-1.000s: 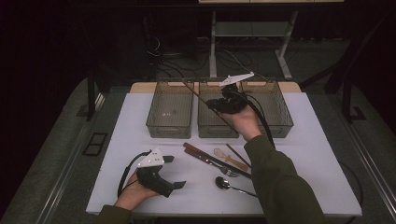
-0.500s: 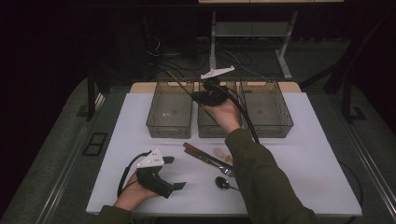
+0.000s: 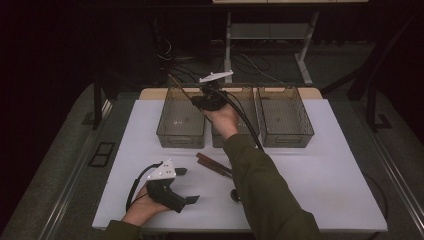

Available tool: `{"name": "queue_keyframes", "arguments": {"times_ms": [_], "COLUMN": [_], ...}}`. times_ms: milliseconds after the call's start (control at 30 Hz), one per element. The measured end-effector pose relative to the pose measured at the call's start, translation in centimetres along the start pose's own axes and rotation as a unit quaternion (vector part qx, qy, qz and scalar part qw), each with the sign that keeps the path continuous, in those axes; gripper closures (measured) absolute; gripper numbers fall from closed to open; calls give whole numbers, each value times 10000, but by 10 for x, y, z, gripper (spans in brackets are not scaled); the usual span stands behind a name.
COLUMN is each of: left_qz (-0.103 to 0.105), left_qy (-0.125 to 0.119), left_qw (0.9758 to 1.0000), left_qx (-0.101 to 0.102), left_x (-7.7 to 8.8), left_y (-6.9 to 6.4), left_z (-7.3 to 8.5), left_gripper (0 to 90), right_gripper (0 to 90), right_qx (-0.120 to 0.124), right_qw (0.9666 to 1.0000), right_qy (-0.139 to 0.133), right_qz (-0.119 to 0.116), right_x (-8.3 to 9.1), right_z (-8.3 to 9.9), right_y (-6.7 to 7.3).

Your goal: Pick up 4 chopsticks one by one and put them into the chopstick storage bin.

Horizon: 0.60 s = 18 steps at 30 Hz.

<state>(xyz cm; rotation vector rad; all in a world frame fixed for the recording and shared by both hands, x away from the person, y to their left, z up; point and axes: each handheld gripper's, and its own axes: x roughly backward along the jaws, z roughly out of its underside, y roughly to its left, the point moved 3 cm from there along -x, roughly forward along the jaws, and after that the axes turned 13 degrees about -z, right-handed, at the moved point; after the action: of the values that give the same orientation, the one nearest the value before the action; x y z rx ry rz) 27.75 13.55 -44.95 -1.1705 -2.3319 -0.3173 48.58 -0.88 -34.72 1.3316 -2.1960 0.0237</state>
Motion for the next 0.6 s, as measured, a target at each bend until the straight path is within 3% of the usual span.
{"name": "queue_keyframes", "arguments": {"times_ms": [267,600], "left_qz": [6,30], "left_qy": [-30,6], "left_qw": [10000,10000], "left_qx": [12,-28], "left_x": [0,0], "left_y": [0,0], "left_z": [0,0], "left_gripper": [0,0], "right_gripper": [854,854], "right_qx": [-9,-46], "right_qw": [10000,9999], "right_qy": [80,78], "right_qz": [-19,-63], "right_x": [-36,-60], "right_z": [-7,-4], "right_y": [6,6]}}
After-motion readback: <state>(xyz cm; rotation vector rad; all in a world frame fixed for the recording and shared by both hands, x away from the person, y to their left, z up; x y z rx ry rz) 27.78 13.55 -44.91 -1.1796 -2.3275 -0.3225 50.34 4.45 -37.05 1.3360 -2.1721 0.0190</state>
